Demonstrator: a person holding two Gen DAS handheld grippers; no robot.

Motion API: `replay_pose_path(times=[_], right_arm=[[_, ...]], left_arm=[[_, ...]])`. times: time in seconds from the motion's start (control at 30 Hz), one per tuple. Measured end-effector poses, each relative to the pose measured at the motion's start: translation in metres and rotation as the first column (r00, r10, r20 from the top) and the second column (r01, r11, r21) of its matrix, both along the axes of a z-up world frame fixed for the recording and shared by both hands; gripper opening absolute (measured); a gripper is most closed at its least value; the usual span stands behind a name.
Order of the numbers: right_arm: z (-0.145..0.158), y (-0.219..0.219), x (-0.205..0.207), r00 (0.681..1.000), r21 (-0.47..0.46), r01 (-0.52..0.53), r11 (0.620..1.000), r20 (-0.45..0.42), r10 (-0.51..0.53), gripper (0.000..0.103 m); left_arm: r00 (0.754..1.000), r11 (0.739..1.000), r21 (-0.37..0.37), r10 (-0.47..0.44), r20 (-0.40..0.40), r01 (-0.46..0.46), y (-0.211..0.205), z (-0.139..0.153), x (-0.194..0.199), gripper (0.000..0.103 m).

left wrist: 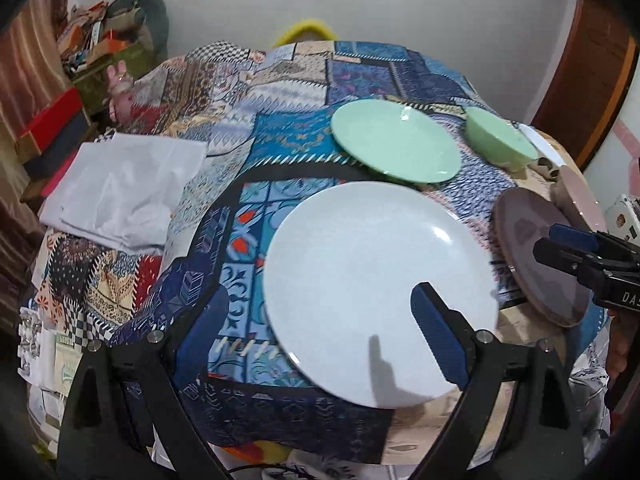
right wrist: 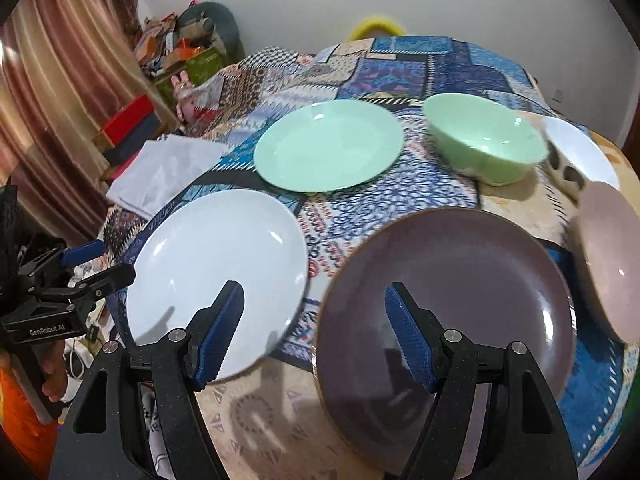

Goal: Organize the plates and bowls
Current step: 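Grasp the white plate rim with the left tool and lift it, then carry the white plate with the left tool over the dark brown plate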

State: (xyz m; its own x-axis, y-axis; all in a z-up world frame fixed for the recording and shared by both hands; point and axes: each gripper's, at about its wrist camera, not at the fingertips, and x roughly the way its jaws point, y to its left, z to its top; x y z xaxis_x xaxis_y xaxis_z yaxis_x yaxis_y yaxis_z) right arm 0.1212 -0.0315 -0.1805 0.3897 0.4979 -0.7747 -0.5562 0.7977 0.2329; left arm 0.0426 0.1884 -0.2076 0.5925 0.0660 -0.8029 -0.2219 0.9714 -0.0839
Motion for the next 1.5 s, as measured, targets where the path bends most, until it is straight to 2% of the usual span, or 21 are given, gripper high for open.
replay_pose_path(times=[0.1,0.17,0.2,0.23,0.37,0.5,0.63,0.87,1.0,1.1,1.27,1.5], right_arm=[[-0.005,0.009,0.004,1.0,-0.009,-0.013,1.0,-0.012,0.013,0.052],[-0.01,0.015,0.007,1.0,-0.016,-0.016,1.0,-0.022,0.016,0.046],[-0.013,0.018,0.009,0.999,-0.022,-0.018,1.0,-0.029,0.017,0.041],[-0.015,0.02,0.01,0.999,-0.027,-0.02,0.999,-0.036,0.019,0.04],[-0.02,0.029,0.013,0.999,-0.041,-0.029,0.999,-0.044,0.028,0.033],[-0.026,0.036,0.017,0.997,-0.054,-0.037,0.998,-0.067,0.034,0.029],[-0.032,0.044,0.017,0.997,-0.089,-0.044,0.995,-0.071,0.038,0.025],[-0.035,0.05,0.015,0.997,-0.127,-0.031,0.991,-0.068,0.023,0.027],[-0.04,0.055,0.014,0.994,-0.112,-0.043,0.993,-0.105,0.031,0.026],[-0.037,0.056,0.014,0.991,-0.083,-0.058,0.995,-0.123,0.048,0.026],[-0.043,0.055,0.011,0.985,-0.062,-0.069,0.996,-0.16,0.059,0.026],[-0.042,0.058,0.01,0.989,-0.066,-0.068,0.995,-0.138,0.058,0.025]], left_arm=[[1.0,0.999,-0.031,0.019,-0.008,-0.019,0.013,-0.008,-0.001,0.092],[0.999,0.998,-0.05,0.034,-0.009,-0.034,0.022,-0.012,-0.001,0.086],[0.999,0.997,-0.061,0.037,-0.013,-0.038,0.026,-0.014,-0.001,0.08],[0.999,0.997,-0.073,0.04,-0.02,-0.041,0.03,-0.017,-0.001,0.074],[0.998,0.993,-0.104,0.051,-0.03,-0.053,0.04,-0.025,0.0,0.062],[0.998,0.99,-0.138,0.032,-0.05,-0.039,0.044,-0.034,0.004,0.044],[0.999,0.989,-0.145,0.011,-0.051,-0.019,0.044,-0.038,0.006,0.035],[0.997,0.985,-0.175,-0.021,-0.069,0.008,0.044,-0.043,0.009,0.027],[0.997,0.984,-0.178,-0.024,-0.074,0.01,0.045,-0.045,0.01,0.023],[0.997,0.987,-0.162,-0.005,-0.079,-0.008,0.05,-0.045,0.01,0.023],[0.995,0.972,-0.236,-0.011,-0.096,-0.013,0.064,-0.049,0.008,0.023],[0.996,0.971,-0.24,-0.019,-0.082,-0.001,0.061,-0.05,0.006,0.023]])
